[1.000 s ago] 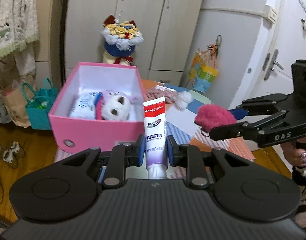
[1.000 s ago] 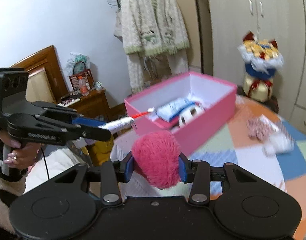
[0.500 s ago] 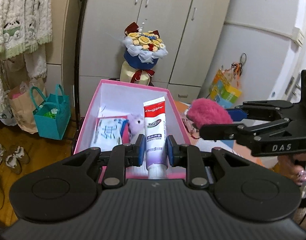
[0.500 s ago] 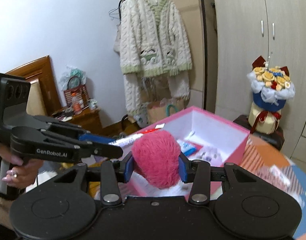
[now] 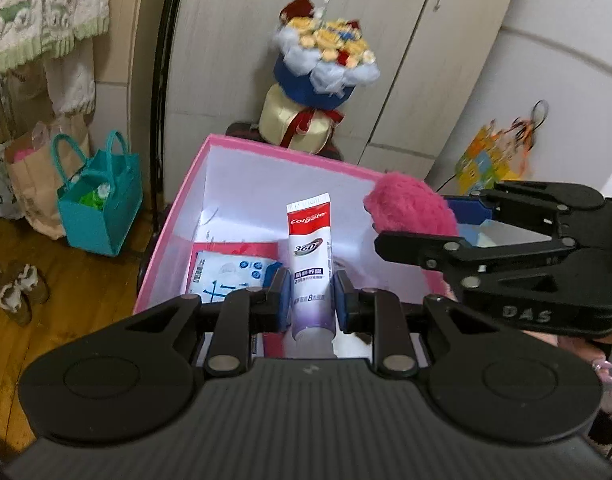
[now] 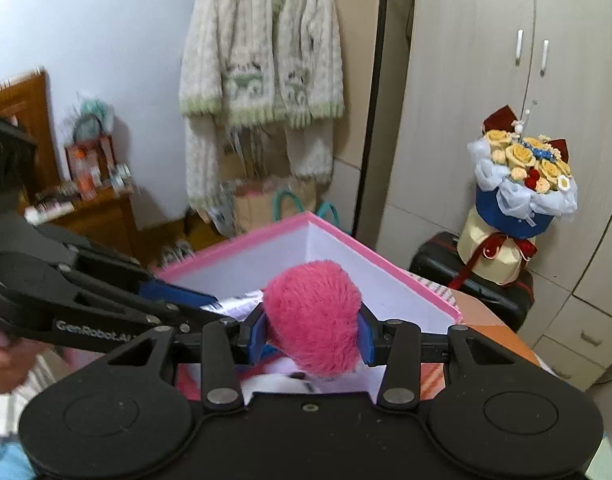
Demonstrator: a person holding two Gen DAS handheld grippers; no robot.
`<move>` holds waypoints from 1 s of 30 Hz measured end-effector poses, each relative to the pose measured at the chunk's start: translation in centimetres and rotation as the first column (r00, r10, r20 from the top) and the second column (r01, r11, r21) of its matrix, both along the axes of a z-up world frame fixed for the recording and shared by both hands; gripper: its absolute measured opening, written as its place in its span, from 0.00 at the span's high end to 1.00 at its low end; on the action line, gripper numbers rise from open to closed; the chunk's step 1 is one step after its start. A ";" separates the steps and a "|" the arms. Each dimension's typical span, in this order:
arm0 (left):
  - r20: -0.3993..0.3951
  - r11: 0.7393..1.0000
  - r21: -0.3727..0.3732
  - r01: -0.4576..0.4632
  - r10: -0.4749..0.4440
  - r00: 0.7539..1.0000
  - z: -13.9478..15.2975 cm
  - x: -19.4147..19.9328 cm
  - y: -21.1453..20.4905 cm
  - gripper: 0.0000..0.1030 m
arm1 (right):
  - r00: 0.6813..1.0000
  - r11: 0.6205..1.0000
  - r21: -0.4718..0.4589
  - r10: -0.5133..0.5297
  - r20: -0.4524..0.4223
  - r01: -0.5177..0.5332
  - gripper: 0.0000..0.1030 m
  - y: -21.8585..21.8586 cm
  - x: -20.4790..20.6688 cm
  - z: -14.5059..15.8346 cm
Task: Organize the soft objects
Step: 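Carry the toothpaste with the left gripper into the pink box while the right carries the pom-pom there, then open the left gripper to drop the toothpaste while the right opens to drop the pom-pom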
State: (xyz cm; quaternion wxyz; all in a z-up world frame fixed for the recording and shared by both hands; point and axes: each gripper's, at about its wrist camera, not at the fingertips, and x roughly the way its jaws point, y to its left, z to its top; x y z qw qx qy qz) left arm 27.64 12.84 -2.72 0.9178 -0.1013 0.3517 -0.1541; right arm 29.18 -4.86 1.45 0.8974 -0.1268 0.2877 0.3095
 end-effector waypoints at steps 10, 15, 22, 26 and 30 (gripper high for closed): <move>-0.097 0.999 0.046 -0.008 0.012 0.995 -0.8 3.4 -1.0 0.78 | 1.000 0.996 -0.089 -0.008 -0.027 0.005 0.51 1.1 4.0 -3.0; -0.086 0.998 0.056 -0.011 0.016 0.996 -0.8 2.9 -0.9 0.69 | 0.999 0.997 -0.081 -0.001 -0.037 -0.002 0.45 0.9 4.2 -3.5; -0.048 0.997 0.078 0.018 -0.014 0.999 0.6 0.1 -0.5 0.49 | 0.999 0.999 -0.035 -0.030 0.016 0.030 0.36 -0.3 1.4 -2.1; -0.020 0.990 0.125 0.060 -0.058 0.998 2.0 -2.3 -0.9 0.46 | 0.998 0.999 -0.007 -0.049 0.035 0.049 0.36 -1.7 -0.9 -0.5; 0.042 0.983 0.159 0.094 -0.102 0.994 3.8 -5.4 -1.0 0.41 | 0.997 0.997 0.033 -0.074 0.016 0.074 0.33 -3.2 -3.2 1.1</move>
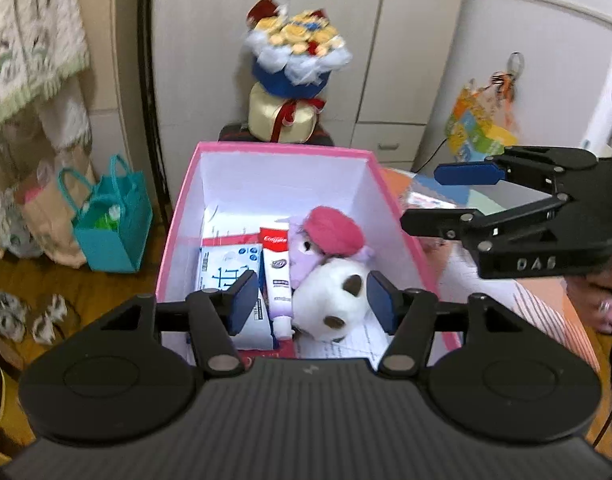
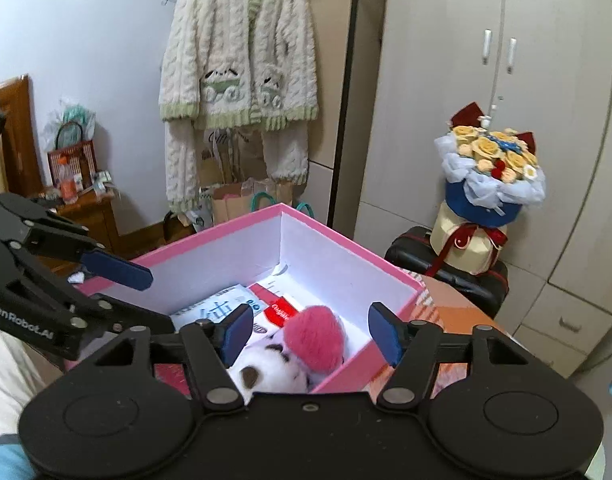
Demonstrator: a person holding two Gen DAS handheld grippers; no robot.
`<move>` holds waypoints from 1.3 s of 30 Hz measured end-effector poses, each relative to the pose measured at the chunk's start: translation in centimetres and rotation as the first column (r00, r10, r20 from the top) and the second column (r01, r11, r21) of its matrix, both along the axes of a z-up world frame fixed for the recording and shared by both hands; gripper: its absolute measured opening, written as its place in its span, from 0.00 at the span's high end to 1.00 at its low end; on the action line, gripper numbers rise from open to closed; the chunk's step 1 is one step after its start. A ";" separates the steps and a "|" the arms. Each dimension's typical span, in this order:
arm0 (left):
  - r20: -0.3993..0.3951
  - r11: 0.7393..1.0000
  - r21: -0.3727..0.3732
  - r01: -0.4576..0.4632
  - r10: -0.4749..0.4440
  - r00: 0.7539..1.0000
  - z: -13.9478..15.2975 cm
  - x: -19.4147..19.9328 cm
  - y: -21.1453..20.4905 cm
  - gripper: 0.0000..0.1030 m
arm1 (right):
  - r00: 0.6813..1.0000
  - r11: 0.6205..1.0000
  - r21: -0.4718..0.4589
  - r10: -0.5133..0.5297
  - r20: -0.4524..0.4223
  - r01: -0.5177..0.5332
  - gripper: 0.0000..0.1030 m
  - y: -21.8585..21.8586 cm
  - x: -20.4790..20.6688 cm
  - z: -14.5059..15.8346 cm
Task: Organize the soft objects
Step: 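Open the left gripper to drop the toothpaste while the right opens to drop the pom-pom, then move the left gripper to the pink floral scrunchie while the right moves to the white mesh puff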
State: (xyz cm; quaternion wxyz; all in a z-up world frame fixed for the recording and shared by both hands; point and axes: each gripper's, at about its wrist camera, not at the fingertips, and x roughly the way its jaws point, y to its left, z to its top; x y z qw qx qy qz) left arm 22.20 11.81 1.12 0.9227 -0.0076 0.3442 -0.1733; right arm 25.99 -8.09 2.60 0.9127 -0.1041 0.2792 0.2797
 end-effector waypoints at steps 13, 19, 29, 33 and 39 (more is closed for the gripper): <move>0.126 0.988 0.053 0.142 -0.148 0.981 5.4 -8.1 -1.4 0.27 | 0.997 0.993 0.118 0.021 -0.078 -0.011 0.32 -4.8 -7.6 4.9; 0.117 0.975 0.051 0.218 -0.222 0.968 5.6 -10.5 -2.9 0.20 | 0.996 0.994 0.102 -0.016 -0.082 0.025 0.30 -7.6 -11.2 5.7; 0.044 0.947 0.038 0.318 -0.319 0.947 3.8 -12.0 -7.7 0.19 | 0.995 0.992 0.086 -0.091 -0.049 0.095 0.26 -13.8 -15.5 4.2; 0.007 0.942 -0.004 0.335 -0.335 0.942 3.1 -10.8 -10.0 0.19 | 0.994 0.992 0.073 -0.098 -0.044 0.101 0.22 -15.9 -16.0 2.9; 0.005 0.953 -0.021 0.304 -0.304 0.953 2.0 -8.5 -13.8 0.21 | 0.995 0.994 0.052 -0.097 -0.030 0.099 0.21 -18.7 -15.3 0.6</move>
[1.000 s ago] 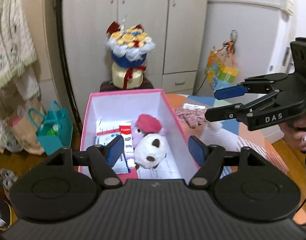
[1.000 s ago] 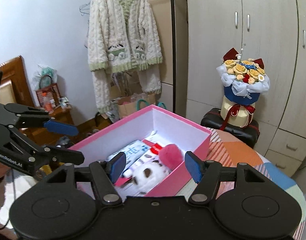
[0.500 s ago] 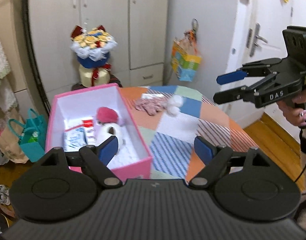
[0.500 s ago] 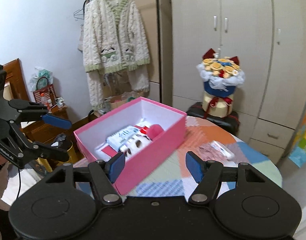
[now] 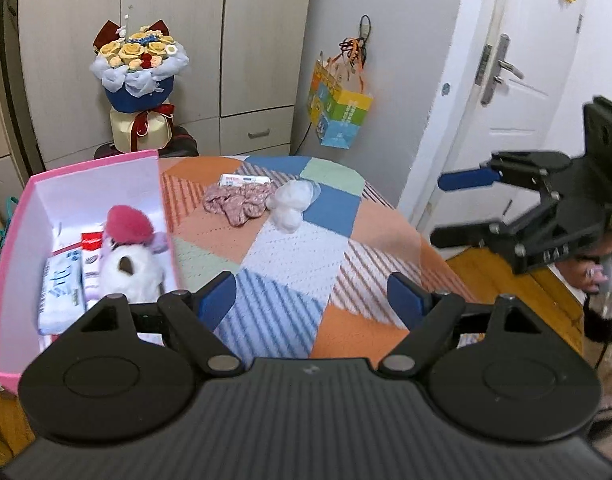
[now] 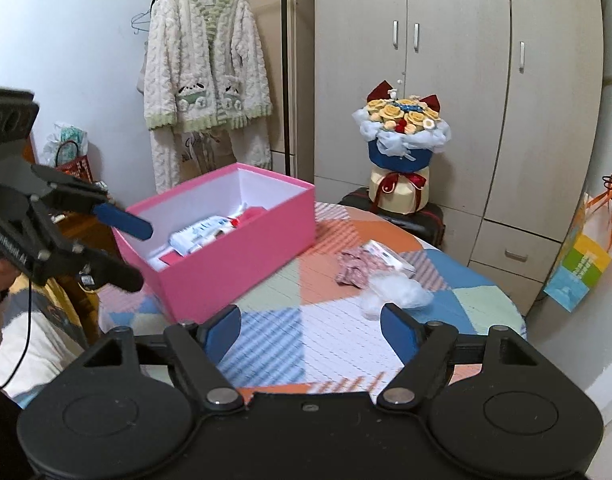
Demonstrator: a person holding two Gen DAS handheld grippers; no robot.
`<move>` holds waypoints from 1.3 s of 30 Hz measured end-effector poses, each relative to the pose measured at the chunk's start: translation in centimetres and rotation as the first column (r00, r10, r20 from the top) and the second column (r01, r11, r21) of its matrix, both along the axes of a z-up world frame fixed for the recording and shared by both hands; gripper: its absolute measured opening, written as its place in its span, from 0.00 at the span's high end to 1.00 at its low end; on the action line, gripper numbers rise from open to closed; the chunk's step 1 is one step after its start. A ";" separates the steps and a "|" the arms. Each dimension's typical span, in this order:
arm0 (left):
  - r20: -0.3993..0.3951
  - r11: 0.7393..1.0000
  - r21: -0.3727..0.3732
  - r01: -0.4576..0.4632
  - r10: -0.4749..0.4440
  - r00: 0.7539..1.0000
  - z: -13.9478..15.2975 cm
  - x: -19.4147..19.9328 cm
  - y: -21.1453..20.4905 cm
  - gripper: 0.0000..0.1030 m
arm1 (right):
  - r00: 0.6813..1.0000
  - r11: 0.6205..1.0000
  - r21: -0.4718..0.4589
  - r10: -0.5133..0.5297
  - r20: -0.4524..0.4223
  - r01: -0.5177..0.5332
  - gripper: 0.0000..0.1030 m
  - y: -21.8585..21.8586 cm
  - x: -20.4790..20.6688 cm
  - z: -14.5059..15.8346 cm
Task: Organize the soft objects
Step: 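Move the left gripper to the pink floral scrunchie while the right moves to the white mesh puff, then close the left gripper on the scrunchie while the right closes on the mesh puff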
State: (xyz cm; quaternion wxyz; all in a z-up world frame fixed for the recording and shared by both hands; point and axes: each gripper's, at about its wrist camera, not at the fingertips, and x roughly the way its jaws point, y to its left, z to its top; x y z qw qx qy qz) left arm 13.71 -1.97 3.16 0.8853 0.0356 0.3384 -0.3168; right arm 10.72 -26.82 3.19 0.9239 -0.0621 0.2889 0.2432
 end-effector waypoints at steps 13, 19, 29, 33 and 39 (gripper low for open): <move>-0.041 0.963 -0.102 -0.248 0.245 0.969 -5.1 8.6 -5.9 0.21 | 1.000 1.000 0.025 0.001 0.003 -0.001 0.20 -2.9 6.3 -6.4; -0.046 0.916 -0.130 -0.379 0.376 0.925 -7.0 13.9 -7.4 0.22 | 0.999 1.000 0.001 0.010 0.050 -0.010 0.20 -2.4 11.0 -9.0; -0.113 0.870 -0.057 -0.490 0.482 0.869 -10.4 21.5 -10.6 0.23 | 0.993 0.993 -0.072 0.099 0.067 -0.094 0.10 -0.1 18.1 -11.6; -0.135 0.854 -0.032 -0.519 0.511 0.849 -12.4 23.0 -10.8 0.23 | 0.994 0.992 -0.065 0.111 0.017 -0.110 0.10 0.3 19.9 -12.8; -0.069 0.850 -0.036 -0.525 0.522 0.850 -14.0 23.3 -11.6 0.23 | 0.989 0.993 0.041 0.116 -0.094 -0.113 0.10 -0.7 20.9 -14.4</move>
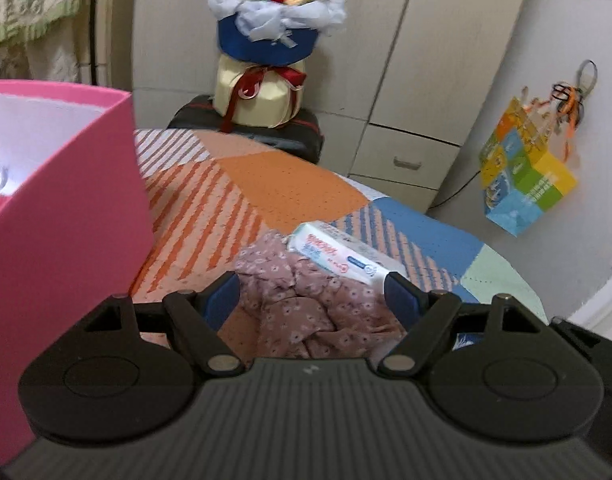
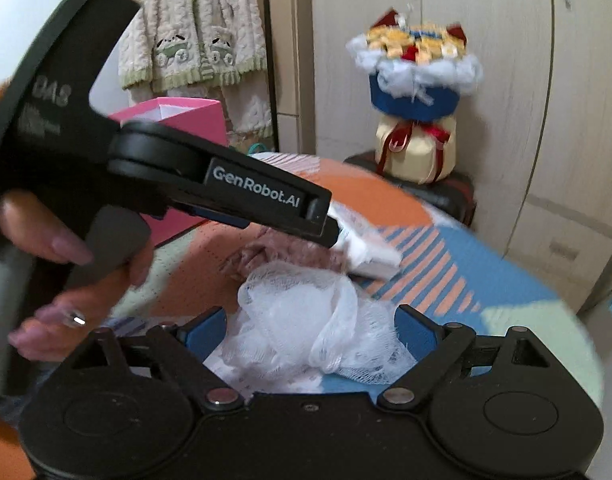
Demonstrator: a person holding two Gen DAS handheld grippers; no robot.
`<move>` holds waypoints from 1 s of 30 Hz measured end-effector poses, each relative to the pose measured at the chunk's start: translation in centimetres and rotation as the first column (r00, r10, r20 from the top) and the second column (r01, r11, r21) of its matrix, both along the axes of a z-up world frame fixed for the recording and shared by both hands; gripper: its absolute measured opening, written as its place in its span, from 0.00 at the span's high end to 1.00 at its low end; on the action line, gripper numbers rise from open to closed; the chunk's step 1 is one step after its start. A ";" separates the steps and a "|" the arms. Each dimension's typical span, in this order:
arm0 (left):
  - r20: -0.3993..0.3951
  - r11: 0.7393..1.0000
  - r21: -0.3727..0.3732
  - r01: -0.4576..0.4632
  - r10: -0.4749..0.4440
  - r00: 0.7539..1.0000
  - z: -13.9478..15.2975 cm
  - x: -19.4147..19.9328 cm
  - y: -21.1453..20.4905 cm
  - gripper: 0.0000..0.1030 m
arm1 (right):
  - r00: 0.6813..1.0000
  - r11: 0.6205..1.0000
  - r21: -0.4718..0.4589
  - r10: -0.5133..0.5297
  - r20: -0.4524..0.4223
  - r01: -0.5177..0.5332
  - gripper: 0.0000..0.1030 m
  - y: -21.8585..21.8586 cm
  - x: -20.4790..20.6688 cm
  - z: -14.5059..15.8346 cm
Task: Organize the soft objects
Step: 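Close the left gripper on the scrunchie while the right closes on the mesh puff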
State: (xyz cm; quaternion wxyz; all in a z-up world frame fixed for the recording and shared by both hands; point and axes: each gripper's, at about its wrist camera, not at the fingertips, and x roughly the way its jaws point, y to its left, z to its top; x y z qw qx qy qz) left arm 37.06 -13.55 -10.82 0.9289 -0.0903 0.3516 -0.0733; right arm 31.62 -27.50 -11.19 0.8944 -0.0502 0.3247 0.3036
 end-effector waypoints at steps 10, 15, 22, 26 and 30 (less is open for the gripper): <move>-0.021 0.999 0.017 0.038 -0.038 0.999 -2.0 0.0 0.0 0.23 | 0.998 0.998 0.064 -0.023 -0.065 0.027 0.20 -1.0 -0.5 -1.3; -0.014 0.999 0.046 0.012 -0.011 1.000 -2.2 -0.5 -0.2 0.35 | 0.999 0.999 0.045 -0.029 -0.040 0.030 0.38 -1.1 -1.6 -1.6; 0.015 0.989 0.143 -0.030 0.028 0.999 -2.3 -1.5 -0.4 0.84 | 0.998 0.997 0.054 -0.054 -0.018 0.055 0.62 -0.6 -2.5 -1.9; 0.050 0.983 0.179 -0.031 0.022 0.999 -2.1 -2.6 -0.5 0.86 | 0.996 0.995 0.047 -0.089 -0.022 0.090 0.70 -0.2 -3.1 -1.5; 0.074 0.983 0.182 -0.035 0.022 0.997 -1.6 -3.8 -0.1 0.87 | 0.991 0.990 0.053 -0.133 -0.018 0.134 0.72 -0.3 -3.9 -1.5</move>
